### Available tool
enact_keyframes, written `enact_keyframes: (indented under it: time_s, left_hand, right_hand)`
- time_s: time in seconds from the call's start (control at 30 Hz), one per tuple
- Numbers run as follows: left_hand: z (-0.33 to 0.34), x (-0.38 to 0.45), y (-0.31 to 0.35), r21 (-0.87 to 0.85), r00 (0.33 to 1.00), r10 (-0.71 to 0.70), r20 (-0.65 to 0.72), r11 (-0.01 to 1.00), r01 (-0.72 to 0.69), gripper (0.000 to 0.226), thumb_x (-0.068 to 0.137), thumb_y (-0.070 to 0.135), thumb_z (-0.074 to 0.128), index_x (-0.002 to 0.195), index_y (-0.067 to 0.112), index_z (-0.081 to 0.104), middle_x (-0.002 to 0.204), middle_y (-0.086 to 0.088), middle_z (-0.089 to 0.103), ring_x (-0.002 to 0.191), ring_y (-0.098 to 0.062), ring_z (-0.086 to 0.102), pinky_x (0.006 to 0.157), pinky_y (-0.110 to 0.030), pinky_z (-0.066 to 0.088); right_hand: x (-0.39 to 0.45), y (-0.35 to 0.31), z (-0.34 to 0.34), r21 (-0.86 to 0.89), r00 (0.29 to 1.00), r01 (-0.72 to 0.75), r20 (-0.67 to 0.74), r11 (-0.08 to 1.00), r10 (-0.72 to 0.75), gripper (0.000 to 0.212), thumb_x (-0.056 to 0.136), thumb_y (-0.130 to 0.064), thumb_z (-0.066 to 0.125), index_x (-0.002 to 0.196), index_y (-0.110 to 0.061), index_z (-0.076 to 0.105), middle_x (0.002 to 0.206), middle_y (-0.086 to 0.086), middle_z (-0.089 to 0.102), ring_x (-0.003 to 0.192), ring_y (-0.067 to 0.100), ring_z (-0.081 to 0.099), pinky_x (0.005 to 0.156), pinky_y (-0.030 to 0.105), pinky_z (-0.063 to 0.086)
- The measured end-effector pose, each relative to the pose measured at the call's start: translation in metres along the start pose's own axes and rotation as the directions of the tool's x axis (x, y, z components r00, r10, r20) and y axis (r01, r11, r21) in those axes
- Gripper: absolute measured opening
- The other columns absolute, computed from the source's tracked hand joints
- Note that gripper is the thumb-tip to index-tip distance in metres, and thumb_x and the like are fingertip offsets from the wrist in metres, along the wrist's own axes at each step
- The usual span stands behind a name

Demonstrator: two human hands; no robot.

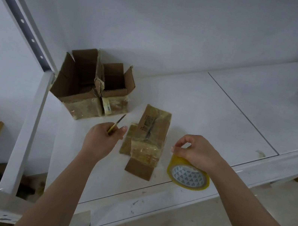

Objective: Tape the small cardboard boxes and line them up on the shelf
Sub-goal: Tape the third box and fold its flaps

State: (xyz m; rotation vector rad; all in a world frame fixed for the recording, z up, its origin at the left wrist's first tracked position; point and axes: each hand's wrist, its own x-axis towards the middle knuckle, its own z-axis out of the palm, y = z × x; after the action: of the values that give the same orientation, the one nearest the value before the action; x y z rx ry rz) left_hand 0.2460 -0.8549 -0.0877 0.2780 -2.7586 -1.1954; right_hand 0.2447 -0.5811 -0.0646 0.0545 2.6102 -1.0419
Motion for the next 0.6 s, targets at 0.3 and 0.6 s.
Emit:
enact_keyframes:
  time_s: [0.3,0.6]
  left_hand:
    - [0.045,-0.025,-0.012,-0.534,0.917,-0.312,0.249,0.746,0.399,0.044,0.091,0.05,0.057,0.07,0.012,0.053,0.048,0.007,0.041,0.042,-0.008,0.032,0.043,-0.022,0.028]
    - [0.047,-0.028,-0.012,-0.429,0.877,-0.346,0.335,0.772,0.468,0.062,0.075,0.077,0.049,0.065,0.016,0.05,0.05,0.003,0.044,0.038,-0.008,0.034,0.038,-0.018,0.028]
  right_hand:
    - [0.008,-0.005,0.021,-0.133,1.0,-0.02,0.019,0.991,0.023,0.025,0.082,-0.062,0.062,0.089,-0.038,0.06,0.091,-0.012,0.063,0.082,0.012,0.062,0.071,0.03,0.047]
    - [0.01,-0.007,0.022,-0.143,0.999,-0.02,0.023,0.99,0.023,0.022,0.082,-0.06,0.061,0.089,-0.039,0.061,0.091,-0.012,0.06,0.085,0.014,0.061,0.078,0.034,0.051]
